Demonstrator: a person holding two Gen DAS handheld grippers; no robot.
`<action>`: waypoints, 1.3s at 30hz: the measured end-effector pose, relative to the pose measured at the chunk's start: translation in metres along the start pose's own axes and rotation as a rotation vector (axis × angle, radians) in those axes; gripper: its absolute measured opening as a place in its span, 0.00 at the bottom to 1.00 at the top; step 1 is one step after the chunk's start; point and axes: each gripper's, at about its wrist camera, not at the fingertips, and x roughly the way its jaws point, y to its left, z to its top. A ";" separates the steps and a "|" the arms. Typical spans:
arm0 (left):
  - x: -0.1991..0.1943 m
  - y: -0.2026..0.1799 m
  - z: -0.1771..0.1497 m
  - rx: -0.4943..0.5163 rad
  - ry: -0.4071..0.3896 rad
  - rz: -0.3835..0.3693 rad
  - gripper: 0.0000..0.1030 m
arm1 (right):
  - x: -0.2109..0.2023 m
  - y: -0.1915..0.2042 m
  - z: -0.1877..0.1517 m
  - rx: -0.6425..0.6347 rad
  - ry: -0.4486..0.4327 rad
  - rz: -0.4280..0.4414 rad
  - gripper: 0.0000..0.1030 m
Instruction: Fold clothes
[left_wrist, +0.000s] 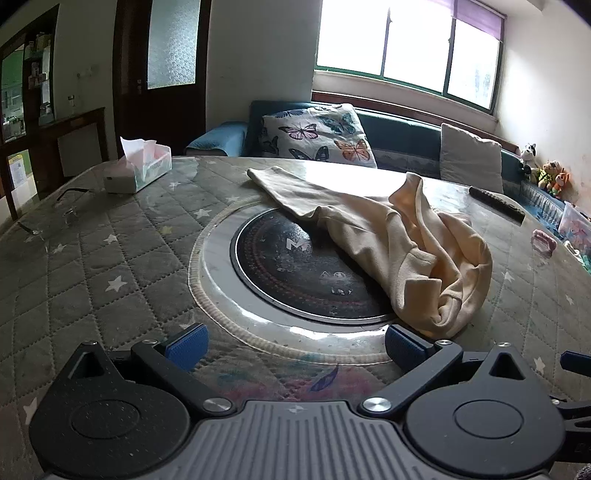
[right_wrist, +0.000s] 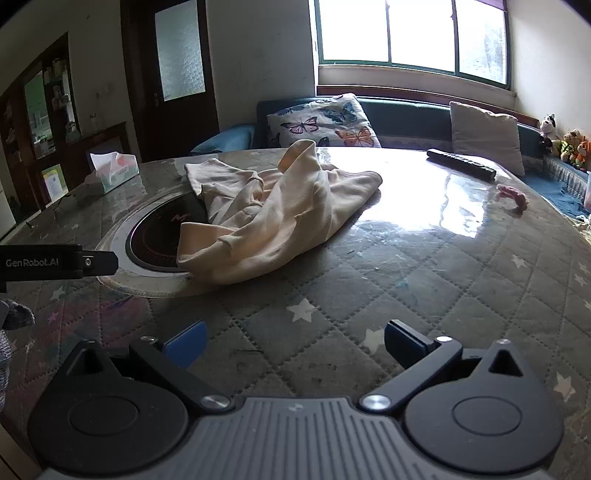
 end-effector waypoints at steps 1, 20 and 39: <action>0.001 0.000 0.001 0.001 0.005 0.001 1.00 | 0.001 0.001 0.001 -0.002 0.004 0.001 1.00; 0.021 -0.009 0.005 0.047 0.101 -0.012 1.00 | 0.016 0.003 0.008 -0.021 0.054 -0.003 1.00; 0.032 -0.016 0.004 0.061 0.157 0.011 1.00 | 0.024 0.002 0.011 -0.017 0.070 -0.014 1.00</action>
